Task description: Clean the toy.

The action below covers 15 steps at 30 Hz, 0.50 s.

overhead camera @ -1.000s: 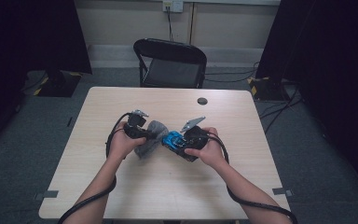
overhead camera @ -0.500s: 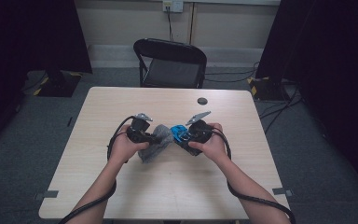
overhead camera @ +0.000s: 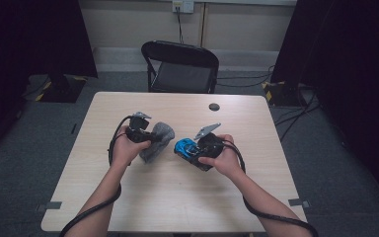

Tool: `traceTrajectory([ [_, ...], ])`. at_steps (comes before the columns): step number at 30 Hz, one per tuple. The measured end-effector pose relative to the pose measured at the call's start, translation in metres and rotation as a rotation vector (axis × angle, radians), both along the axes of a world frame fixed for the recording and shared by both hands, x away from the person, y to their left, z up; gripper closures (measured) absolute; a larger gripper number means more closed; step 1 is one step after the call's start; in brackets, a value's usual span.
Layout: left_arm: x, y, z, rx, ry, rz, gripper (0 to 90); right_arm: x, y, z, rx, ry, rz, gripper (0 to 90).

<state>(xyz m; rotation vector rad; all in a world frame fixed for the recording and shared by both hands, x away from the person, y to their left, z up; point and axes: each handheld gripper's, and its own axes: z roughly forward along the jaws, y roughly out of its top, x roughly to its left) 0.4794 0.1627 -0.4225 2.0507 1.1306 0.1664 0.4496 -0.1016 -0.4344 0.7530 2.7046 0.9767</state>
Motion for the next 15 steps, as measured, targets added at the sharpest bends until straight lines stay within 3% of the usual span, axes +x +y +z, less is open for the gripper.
traceTrajectory([
  [7,0.005,-0.017,-0.004,0.014,0.011,-0.035,78.6,-0.010,0.011,0.001,-0.011,0.005,0.064,28.2],
  [15,0.003,-0.023,-0.008,0.026,0.022,-0.087,78.6,-0.011,0.013,0.001,-0.017,-0.007,0.074,28.2],
])
